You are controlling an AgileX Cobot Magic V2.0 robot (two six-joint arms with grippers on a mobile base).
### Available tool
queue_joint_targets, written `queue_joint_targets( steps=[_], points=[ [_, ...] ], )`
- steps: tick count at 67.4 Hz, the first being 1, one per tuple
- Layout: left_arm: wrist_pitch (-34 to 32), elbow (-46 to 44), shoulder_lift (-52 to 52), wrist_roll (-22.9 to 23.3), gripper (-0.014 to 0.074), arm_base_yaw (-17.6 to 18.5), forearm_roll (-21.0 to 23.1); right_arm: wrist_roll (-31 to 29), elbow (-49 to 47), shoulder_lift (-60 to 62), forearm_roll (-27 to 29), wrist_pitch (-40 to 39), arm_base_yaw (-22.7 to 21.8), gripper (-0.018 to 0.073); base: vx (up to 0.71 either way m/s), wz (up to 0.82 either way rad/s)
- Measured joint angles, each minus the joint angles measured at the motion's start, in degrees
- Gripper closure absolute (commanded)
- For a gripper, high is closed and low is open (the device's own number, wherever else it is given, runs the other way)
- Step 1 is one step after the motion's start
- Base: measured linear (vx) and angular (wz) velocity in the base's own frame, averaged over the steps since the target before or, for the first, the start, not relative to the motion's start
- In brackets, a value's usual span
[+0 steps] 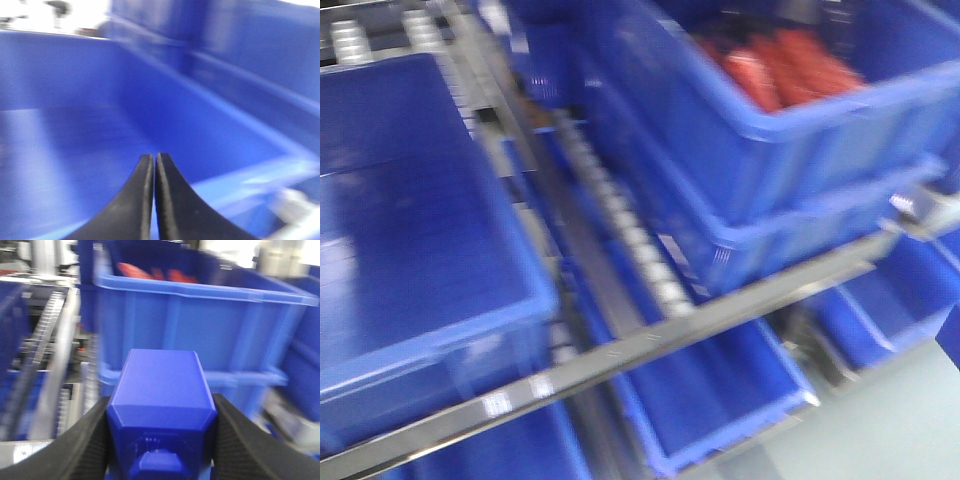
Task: Pour parts from conveyor to right shelf
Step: 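Turn toward the shelf and stop facing an empty blue bin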
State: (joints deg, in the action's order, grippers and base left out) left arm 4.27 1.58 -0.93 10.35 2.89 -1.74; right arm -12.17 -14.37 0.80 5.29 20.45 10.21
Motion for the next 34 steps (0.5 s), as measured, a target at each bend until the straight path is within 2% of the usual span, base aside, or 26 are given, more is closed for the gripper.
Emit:
queue_joint_targets(
  steps=[20, 34],
  points=[
    [0.0, 0.0, 0.0, 0.0, 0.0603, 0.0, 0.0, 0.0, 0.0, 0.0, 0.0, 0.0, 0.0, 0.0561, 0.07, 0.81],
    [0.0, 0.0, 0.0, 0.0, 0.0603, 0.0, 0.0, 0.0, 0.0, 0.0, 0.0, 0.0, 0.0, 0.0561, 0.05, 0.43]
  ],
)
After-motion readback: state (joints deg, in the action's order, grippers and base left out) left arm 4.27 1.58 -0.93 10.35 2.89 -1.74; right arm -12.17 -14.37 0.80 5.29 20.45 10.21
